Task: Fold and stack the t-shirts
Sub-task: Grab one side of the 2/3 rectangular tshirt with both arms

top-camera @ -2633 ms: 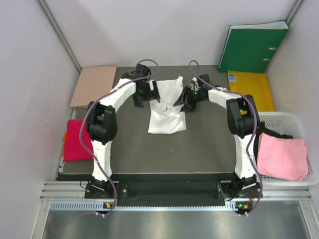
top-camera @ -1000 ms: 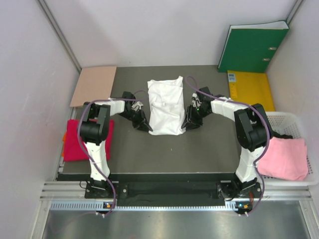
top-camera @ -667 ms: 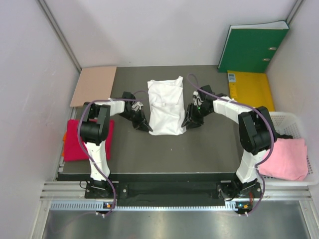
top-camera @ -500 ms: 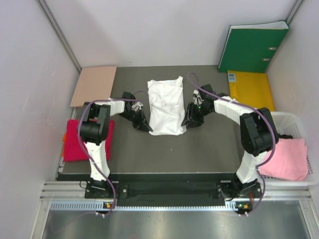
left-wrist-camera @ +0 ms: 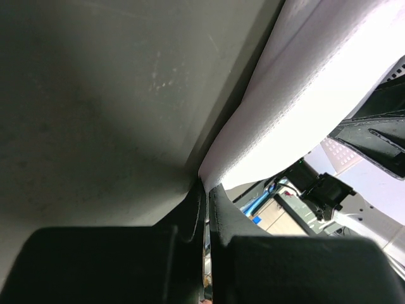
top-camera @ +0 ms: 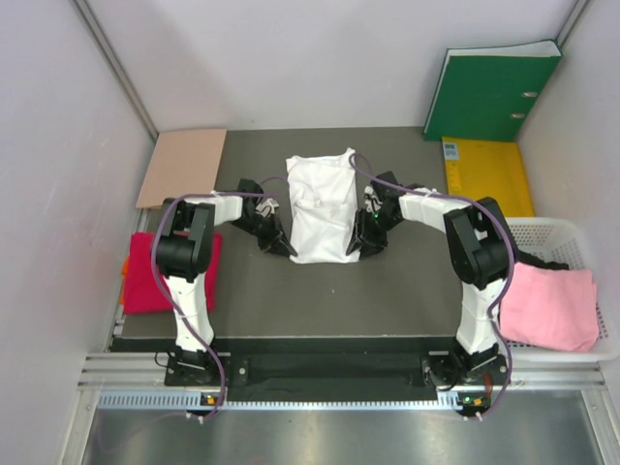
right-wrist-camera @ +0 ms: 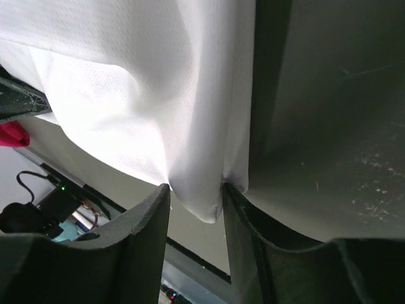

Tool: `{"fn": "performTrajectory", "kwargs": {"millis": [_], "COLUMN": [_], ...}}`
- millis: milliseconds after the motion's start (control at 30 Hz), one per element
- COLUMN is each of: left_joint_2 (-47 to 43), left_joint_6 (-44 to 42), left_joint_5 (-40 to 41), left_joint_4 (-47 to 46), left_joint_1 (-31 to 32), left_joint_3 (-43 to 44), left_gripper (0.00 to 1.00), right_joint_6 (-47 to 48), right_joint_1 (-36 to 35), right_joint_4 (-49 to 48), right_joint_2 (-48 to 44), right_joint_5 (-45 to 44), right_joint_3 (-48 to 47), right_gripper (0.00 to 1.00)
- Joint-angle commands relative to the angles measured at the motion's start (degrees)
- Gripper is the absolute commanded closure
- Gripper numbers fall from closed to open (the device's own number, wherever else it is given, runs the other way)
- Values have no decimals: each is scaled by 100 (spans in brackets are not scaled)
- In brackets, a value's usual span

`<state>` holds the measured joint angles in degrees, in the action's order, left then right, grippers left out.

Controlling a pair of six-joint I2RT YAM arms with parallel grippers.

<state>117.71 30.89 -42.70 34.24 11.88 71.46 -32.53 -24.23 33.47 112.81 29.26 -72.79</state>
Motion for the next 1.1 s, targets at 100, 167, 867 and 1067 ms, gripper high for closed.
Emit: {"fn": "performTrajectory", "kwargs": {"millis": [100, 167, 867, 1067], "left_joint_2": [261, 235, -1329, -1233], "left_joint_6": [-277, -321, -874, -857], "left_joint_5": [552, 622, 762, 965], "left_joint_4": [161, 232, 1989, 2526], "left_joint_1": [25, 25, 86, 86], "left_joint_3": [70, 87, -127, 1228], "left_gripper": [100, 100, 100, 100], "right_joint_6": [344, 397, 1170, 1197], "right_joint_1": [-249, -249, -249, -214], "right_joint_4": [106, 185, 1837, 2189], "right_joint_2": [285, 259, -901, -586], "right_joint_5": [-517, -613, -192, -192], "right_joint_3": [-349, -358, -506, -1886], "right_gripper": [68, 90, 100, 99]}}
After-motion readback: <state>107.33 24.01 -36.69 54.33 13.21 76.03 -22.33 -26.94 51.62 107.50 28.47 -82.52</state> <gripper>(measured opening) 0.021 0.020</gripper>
